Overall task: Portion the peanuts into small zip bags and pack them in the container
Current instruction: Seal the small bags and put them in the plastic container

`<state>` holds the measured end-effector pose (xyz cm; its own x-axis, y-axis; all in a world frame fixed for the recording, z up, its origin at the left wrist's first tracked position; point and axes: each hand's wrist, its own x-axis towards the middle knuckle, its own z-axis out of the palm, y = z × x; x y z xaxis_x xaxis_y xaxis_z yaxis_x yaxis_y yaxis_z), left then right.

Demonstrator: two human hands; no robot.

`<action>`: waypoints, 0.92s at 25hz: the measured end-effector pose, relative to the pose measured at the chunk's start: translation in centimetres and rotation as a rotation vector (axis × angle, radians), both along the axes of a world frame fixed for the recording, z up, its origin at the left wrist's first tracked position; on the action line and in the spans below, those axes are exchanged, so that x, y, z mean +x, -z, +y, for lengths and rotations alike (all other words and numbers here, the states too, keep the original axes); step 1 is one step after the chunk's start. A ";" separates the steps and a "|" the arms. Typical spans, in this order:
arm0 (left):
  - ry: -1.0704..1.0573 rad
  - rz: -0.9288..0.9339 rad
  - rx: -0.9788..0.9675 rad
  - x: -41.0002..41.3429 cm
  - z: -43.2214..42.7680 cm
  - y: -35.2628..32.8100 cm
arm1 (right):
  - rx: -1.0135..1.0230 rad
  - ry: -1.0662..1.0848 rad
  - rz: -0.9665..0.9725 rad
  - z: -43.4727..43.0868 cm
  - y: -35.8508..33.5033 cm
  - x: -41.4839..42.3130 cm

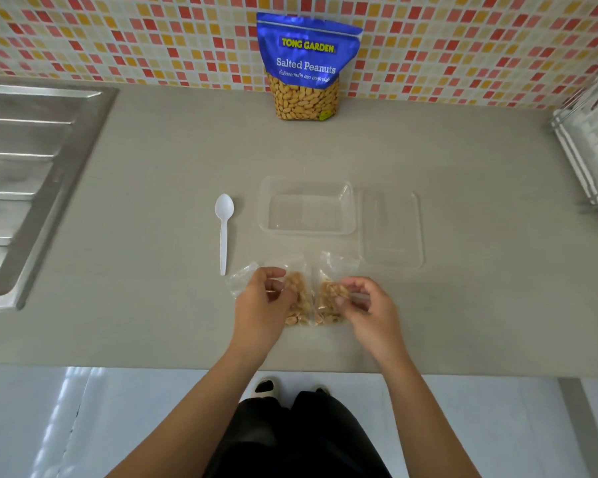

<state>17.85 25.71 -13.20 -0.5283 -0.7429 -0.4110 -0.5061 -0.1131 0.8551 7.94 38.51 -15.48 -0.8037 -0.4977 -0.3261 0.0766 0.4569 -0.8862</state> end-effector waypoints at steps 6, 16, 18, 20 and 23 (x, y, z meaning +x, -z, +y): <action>0.034 0.099 -0.172 -3.9 -6.2 -1.8 | -0.040 -0.046 0.098 -3.9 -3.2 -5.3; 0.276 -0.130 -0.300 -12.6 -9.3 3.0 | 0.640 -0.493 0.478 -12.1 -1.8 -11.6; 0.356 -0.190 -0.383 -13.1 -9.5 3.7 | 0.734 -0.551 0.554 -12.3 -1.6 -11.5; 0.431 -0.287 -0.505 -13.4 -9.5 3.8 | 0.866 -0.601 0.634 -12.4 -1.6 -11.5; 0.512 -0.378 -0.620 -13.4 -9.0 3.6 | 0.952 -0.635 0.644 -12.5 -1.6 -12.3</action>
